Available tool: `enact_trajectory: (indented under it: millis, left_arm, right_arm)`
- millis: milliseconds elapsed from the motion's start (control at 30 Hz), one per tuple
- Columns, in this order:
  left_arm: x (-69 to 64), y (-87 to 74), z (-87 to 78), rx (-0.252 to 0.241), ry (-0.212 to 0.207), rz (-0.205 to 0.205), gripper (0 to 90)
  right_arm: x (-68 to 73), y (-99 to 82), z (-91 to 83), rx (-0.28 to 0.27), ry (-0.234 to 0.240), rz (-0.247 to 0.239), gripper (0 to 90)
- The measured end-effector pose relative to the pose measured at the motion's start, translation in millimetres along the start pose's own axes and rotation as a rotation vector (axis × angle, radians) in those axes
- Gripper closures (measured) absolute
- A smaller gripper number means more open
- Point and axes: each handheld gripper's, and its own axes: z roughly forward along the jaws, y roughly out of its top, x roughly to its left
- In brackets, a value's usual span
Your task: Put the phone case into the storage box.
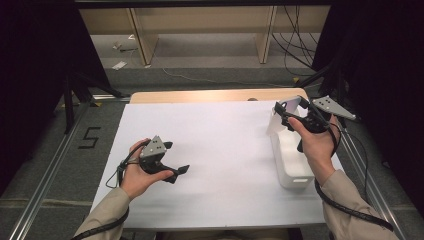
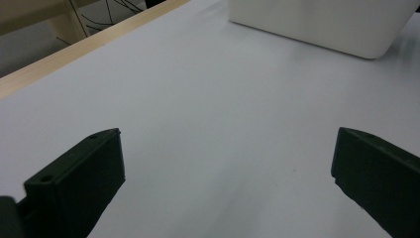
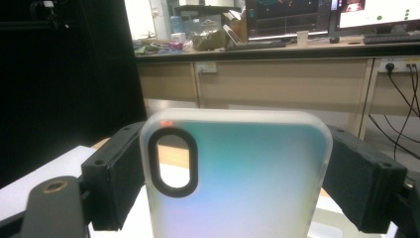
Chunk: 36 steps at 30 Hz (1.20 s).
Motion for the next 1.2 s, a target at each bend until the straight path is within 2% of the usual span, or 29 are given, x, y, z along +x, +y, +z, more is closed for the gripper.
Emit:
enact_trajectory:
  millis: [1200]
  left_arm:
    - [0.3,0.4,-0.9,-0.009,0.007,-0.002,0.0]
  right_arm:
    - [-14.5,-1.7,-1.7,-0.001,-0.047,0.016,17.8]
